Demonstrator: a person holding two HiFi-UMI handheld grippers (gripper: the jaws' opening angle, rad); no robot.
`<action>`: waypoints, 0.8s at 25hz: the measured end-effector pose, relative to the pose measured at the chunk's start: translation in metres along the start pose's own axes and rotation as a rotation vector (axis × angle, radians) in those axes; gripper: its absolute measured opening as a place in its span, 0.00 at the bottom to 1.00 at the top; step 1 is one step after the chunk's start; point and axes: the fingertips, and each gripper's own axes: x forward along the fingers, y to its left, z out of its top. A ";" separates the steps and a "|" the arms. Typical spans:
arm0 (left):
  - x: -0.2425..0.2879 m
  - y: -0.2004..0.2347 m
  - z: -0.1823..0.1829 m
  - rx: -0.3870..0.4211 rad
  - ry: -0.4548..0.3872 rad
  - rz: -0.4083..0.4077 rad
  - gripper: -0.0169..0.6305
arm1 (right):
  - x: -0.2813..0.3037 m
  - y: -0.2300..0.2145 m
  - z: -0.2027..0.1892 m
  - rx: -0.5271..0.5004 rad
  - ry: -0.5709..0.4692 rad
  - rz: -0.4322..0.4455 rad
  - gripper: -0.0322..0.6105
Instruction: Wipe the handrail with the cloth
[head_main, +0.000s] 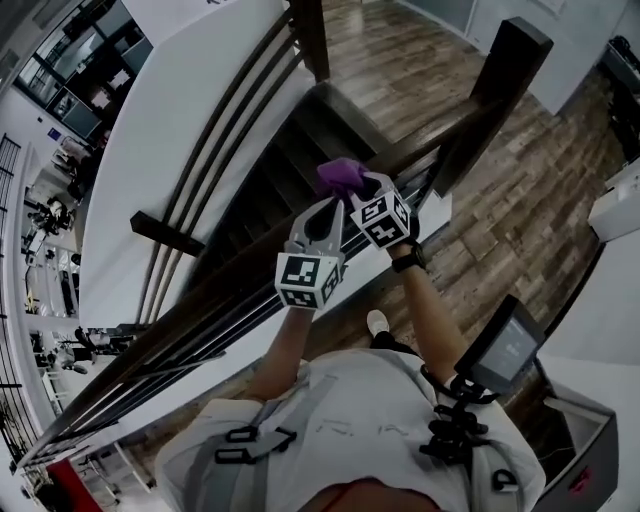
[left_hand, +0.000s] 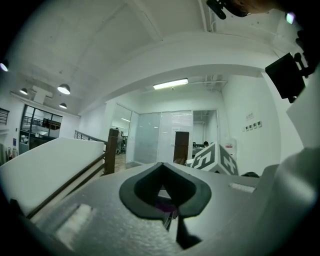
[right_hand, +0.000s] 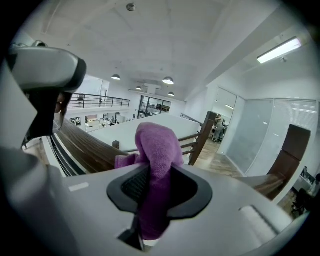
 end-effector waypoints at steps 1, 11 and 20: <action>0.009 -0.005 0.000 0.001 0.000 -0.016 0.03 | 0.001 -0.011 -0.002 0.003 0.002 -0.010 0.21; 0.094 -0.044 0.008 0.014 -0.014 -0.108 0.02 | 0.016 -0.110 -0.026 0.045 0.035 -0.090 0.21; 0.159 -0.074 0.002 0.016 0.010 -0.184 0.03 | 0.010 -0.206 -0.060 0.116 0.029 -0.189 0.21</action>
